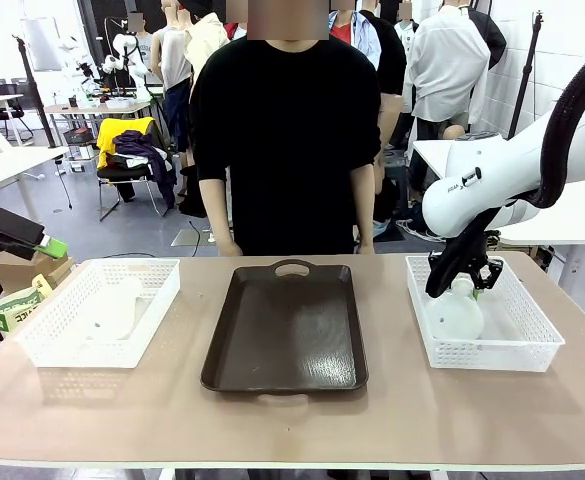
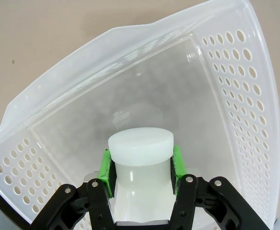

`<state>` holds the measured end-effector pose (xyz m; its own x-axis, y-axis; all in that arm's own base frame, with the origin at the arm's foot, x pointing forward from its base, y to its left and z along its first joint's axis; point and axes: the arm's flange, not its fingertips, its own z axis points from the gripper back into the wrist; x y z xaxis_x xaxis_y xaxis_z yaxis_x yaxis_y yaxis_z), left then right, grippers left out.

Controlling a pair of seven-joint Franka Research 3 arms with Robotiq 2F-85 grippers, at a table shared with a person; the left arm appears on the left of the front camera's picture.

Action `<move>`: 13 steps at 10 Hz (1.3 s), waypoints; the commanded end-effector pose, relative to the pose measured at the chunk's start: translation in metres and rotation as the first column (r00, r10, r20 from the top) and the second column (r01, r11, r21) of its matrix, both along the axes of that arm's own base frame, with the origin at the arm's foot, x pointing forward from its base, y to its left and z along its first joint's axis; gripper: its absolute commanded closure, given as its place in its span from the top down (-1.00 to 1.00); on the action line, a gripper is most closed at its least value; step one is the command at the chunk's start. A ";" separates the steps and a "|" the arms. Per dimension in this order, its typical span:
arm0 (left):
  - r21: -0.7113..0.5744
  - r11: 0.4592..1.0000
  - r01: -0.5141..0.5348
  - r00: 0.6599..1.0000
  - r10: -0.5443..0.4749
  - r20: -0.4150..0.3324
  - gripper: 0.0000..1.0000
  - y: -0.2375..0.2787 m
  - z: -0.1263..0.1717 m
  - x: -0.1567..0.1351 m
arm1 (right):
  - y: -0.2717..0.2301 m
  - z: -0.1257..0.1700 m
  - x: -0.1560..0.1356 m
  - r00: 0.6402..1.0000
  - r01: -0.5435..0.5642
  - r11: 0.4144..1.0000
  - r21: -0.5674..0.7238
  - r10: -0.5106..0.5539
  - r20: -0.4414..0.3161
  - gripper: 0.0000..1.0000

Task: Prepare the laboratory tools.
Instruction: While moving the picked Big flask to the Handle tray indicated by the person, stop as directed by the person.

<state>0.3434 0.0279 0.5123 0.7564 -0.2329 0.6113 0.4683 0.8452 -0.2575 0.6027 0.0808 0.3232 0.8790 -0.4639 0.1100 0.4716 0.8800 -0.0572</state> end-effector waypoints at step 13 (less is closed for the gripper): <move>0.004 1.000 0.011 1.000 -0.011 0.005 1.00 0.003 0.000 0.000 | -0.011 0.000 -0.002 1.000 -0.002 0.999 0.049 0.001 0.020 -1.00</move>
<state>0.3434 0.0279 0.5123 0.7564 -0.2329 0.6113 0.4683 0.8452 -0.2575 0.6038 0.0751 0.3234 0.8747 -0.4725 0.1078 0.4790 0.8767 -0.0447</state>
